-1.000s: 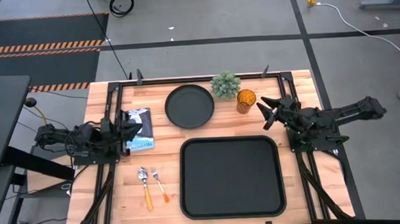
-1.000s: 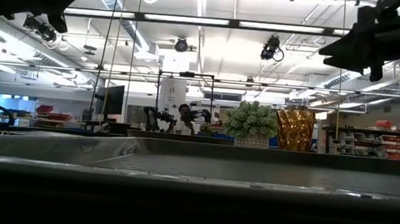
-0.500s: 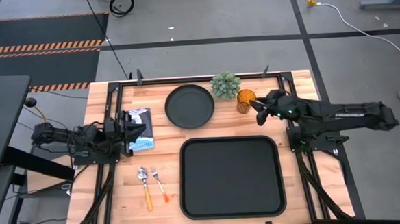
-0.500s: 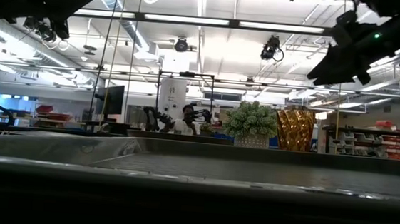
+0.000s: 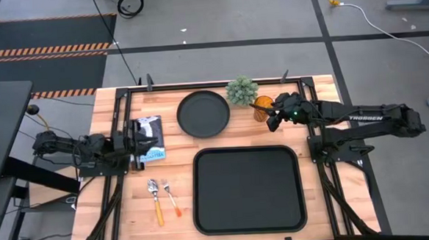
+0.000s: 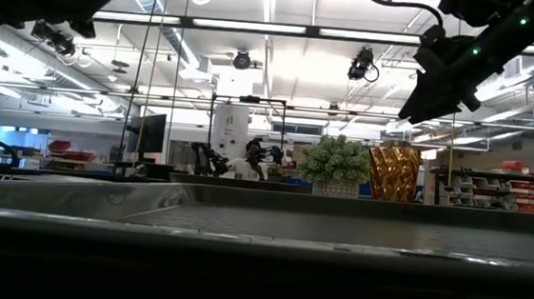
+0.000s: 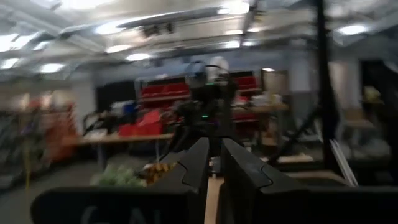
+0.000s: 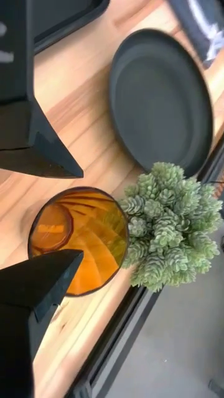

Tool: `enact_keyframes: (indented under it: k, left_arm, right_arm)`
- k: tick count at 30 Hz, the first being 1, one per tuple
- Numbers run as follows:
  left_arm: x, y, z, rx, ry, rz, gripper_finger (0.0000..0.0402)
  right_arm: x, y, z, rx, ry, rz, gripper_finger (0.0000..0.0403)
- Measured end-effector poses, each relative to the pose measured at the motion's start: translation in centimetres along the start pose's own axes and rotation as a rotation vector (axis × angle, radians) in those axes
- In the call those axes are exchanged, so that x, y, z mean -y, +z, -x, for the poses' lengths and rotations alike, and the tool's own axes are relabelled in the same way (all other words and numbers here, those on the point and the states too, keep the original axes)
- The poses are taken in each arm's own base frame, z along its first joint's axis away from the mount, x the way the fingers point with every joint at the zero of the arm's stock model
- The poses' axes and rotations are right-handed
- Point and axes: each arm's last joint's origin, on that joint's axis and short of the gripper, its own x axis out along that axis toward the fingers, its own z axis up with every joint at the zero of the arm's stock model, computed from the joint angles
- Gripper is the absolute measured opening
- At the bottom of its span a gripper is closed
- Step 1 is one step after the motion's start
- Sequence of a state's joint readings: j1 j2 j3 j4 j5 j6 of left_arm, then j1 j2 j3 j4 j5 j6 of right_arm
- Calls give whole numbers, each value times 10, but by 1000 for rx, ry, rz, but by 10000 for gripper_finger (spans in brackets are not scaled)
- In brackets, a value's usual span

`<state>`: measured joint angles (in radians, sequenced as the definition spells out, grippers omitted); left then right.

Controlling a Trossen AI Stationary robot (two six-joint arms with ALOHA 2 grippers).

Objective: Pick and place plate/cup/fork/spoon on tray
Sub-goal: Put the orange cup on the top right corner of the black tray

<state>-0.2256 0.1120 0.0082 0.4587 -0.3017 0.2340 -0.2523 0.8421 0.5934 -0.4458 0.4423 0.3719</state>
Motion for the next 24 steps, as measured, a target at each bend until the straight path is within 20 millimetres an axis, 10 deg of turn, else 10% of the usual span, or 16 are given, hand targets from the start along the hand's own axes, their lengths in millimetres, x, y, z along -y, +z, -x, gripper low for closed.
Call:
enact_keyframes:
  k: [14,24]
  left_arm:
    - [-6,15,1,139,83,-157,53]
    - [-19,15,-2,55,286,61,52]
  right_arm:
    - [-3,26,-15,-231,73,182,287]
    - [-13,44,-47,-405,107,302,260]
